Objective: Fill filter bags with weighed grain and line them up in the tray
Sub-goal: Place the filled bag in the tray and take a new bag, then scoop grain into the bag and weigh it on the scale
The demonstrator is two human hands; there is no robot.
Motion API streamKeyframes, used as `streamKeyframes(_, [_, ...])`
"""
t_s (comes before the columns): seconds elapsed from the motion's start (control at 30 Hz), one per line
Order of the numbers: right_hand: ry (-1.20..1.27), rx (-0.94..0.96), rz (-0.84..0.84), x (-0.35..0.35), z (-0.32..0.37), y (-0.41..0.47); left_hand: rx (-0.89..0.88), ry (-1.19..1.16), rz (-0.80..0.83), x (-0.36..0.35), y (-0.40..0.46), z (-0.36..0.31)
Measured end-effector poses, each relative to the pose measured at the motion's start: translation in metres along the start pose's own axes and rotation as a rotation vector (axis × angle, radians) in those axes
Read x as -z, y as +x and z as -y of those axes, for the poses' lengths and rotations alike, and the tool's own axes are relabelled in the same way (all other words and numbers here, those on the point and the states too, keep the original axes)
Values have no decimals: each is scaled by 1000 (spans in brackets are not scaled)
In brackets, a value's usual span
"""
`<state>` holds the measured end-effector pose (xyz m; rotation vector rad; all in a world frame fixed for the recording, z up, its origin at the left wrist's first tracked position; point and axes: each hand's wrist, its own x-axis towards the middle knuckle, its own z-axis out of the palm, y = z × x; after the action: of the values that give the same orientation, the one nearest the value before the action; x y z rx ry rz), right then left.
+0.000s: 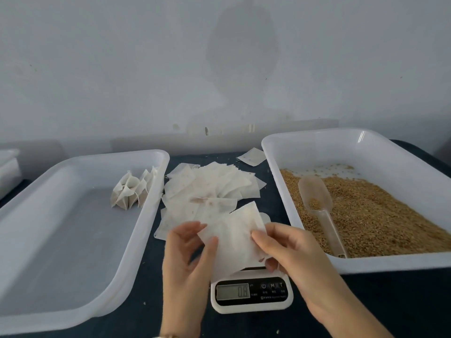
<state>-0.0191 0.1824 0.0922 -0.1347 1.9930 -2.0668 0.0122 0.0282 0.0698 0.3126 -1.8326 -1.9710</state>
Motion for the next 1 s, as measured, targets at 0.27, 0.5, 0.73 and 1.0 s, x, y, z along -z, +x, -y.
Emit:
streamKeyframes(0.27, [-186, 76, -34, -5, 1, 12, -411, 470, 323, -10, 0, -6])
streamKeyframes(0.5, [-565, 159, 16, -2, 11, 5, -332, 496, 435, -24, -8, 3])
streamKeyframes(0.73, [-794, 406, 27, -9, 18, 1, -73, 286, 321, -33, 2, 10])
streamKeyframes(1.0, [-736, 343, 48, -7, 16, 6, -240, 483, 377, -26, 9, 11])
